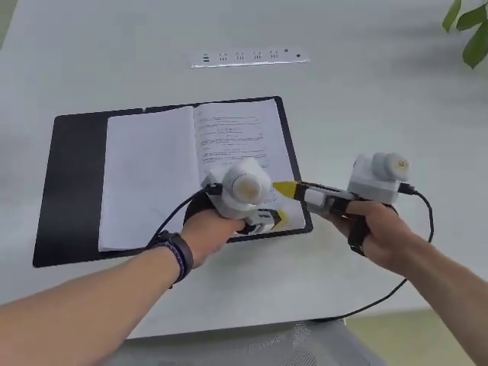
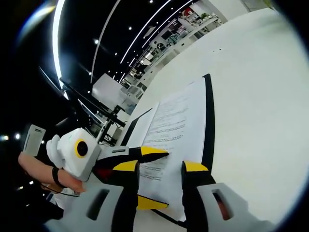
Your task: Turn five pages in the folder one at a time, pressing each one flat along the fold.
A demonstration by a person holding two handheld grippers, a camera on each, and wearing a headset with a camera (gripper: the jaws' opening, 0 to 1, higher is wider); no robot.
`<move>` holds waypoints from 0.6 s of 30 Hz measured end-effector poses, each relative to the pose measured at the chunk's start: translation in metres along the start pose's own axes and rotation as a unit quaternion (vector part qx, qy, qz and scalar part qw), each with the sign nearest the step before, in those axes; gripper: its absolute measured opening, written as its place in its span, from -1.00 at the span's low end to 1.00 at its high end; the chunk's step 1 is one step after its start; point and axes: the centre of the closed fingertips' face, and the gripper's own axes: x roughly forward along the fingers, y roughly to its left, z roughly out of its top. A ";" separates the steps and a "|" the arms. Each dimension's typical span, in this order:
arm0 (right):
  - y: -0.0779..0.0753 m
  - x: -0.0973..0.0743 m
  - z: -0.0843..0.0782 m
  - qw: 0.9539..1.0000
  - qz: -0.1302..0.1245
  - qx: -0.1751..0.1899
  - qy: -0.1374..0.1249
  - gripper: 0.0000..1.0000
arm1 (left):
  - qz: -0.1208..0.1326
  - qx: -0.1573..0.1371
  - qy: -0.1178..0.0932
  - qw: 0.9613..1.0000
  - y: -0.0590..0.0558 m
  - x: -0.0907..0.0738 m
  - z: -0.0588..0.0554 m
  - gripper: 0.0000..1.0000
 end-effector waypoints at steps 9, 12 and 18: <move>0.000 -0.008 -0.007 1.000 0.007 0.013 0.000 -0.64 | -0.016 -0.006 0.005 1.000 -0.009 -0.002 0.000 0.29; 0.003 -0.008 -0.013 1.000 0.012 0.011 0.007 -0.75 | -0.022 -0.002 0.007 1.000 -0.013 -0.004 -0.001 0.33; 0.004 -0.007 -0.019 1.000 0.008 0.003 0.012 -0.94 | -0.024 0.000 0.009 1.000 -0.016 -0.008 -0.002 0.37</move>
